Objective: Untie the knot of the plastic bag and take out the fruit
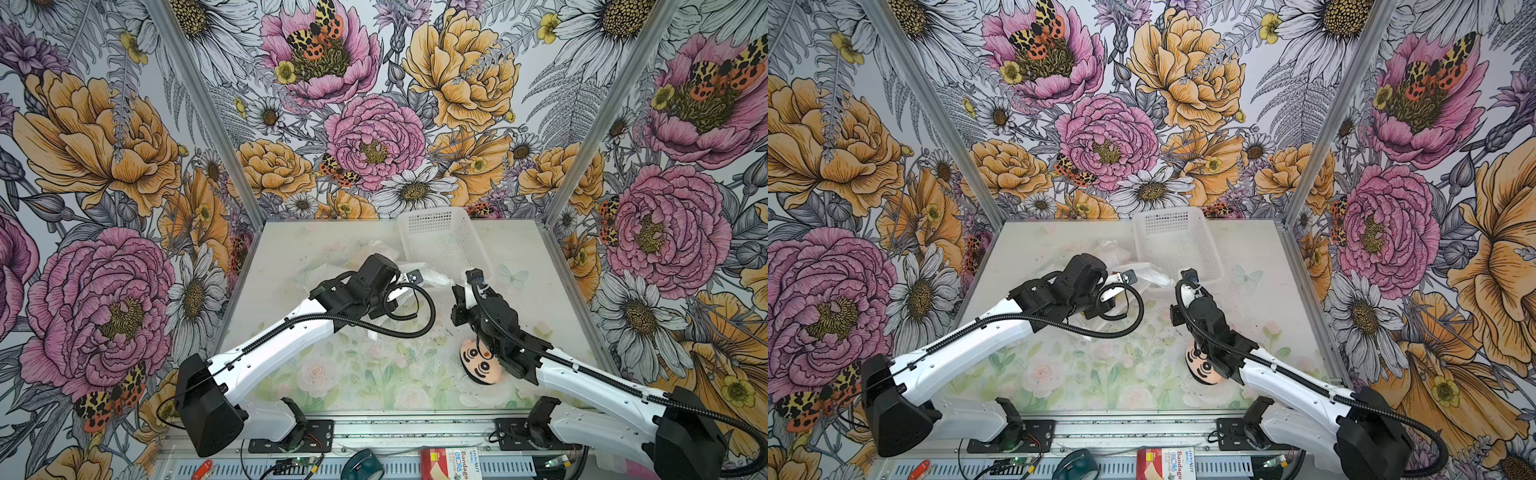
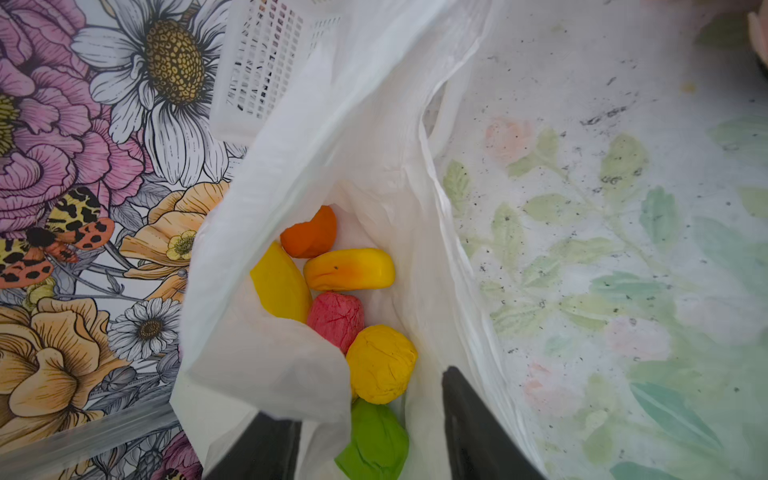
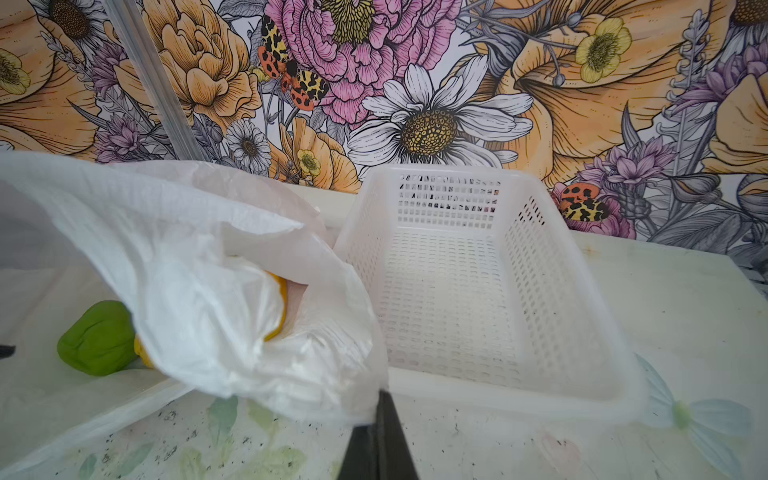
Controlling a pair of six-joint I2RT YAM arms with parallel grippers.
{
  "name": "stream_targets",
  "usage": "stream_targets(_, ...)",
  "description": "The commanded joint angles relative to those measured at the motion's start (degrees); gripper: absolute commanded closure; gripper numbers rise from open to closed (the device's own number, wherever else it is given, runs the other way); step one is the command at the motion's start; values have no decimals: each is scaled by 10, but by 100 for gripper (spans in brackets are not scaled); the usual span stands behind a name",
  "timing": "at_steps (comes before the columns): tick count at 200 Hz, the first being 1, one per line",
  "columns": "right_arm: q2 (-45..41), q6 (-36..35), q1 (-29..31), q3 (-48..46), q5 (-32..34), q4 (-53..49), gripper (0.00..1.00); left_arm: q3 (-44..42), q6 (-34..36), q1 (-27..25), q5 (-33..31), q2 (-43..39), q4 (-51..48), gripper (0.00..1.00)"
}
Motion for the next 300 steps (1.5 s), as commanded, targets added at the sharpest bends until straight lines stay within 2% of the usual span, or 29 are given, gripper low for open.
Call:
stream_targets(1,-24,2,-2,-10,-4,11,100,6,-19,23,-36,18,5,28)
stream_targets(23,-34,0,-3,-16,-8,15,100,10,-26,38,-41,35,4,25)
stream_targets(45,-39,0,-3,-18,-11,16,100,18,-32,45,-78,47,4,20)
stream_targets(67,-42,-2,-3,-20,-11,15,100,21,-39,61,-99,48,7,19)
stream_targets(122,-64,-6,-4,-31,-13,15,100,32,-52,107,-99,65,4,20)
stream_targets(130,-64,-5,-5,-31,-13,15,100,33,-51,108,-99,67,3,25)
stream_targets(138,-64,-5,-5,-31,-14,16,100,35,-51,107,-99,70,1,35)
stream_targets(146,-62,-5,-5,-30,-15,16,100,38,-50,108,-96,72,-3,52)
stream_targets(156,-60,-5,-6,-30,-17,15,100,43,-50,108,-93,72,-6,85)
stream_targets(160,-60,-5,-6,-29,-20,15,100,45,-51,109,-92,71,-6,94)
stream_targets(164,-59,-5,-6,-29,-23,15,100,46,-52,110,-91,69,-6,100)
stream_targets(170,-59,-6,-6,-28,-28,15,100,47,-53,111,-88,66,-6,100)
stream_targets(197,-75,-1,-6,-28,-56,8,50,63,-73,128,-88,57,-6,100)
stream_targets(205,-86,3,-6,-28,-61,2,40,69,-84,132,-89,55,-5,100)
stream_targets(214,-100,13,-5,-26,-65,-7,34,77,-94,138,-87,54,-5,100)
stream_targets(246,-144,20,10,-22,-99,-22,28,104,-98,165,-53,68,-5,100)
stream_targets(300,-104,14,65,20,-101,-32,29,277,-89,187,-134,117,-23,100)
